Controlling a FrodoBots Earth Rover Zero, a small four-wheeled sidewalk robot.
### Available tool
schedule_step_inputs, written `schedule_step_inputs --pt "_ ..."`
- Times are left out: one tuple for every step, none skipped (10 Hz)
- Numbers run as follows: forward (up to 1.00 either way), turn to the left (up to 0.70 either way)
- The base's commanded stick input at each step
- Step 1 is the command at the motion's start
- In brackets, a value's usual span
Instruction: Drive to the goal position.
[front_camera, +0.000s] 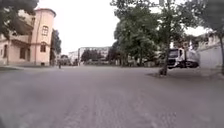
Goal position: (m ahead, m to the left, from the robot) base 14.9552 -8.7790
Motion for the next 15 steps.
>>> schedule_step_inputs --pt "0.6 -0.15" --pt "0.6 -0.15" --pt "0.6 -0.07" --pt "0.6 -0.04" --pt "0.6 -0.01" --pt "0.6 0.0" --pt "0.6 0.0" --pt "0.6 0.0" --pt "0.6 0.0" --pt "0.6 0.0" --pt "0.6 0.0" --pt "0.6 0.0" --pt "0.6 0.0" --pt "0.6 0.0" --pt "0.6 0.0"
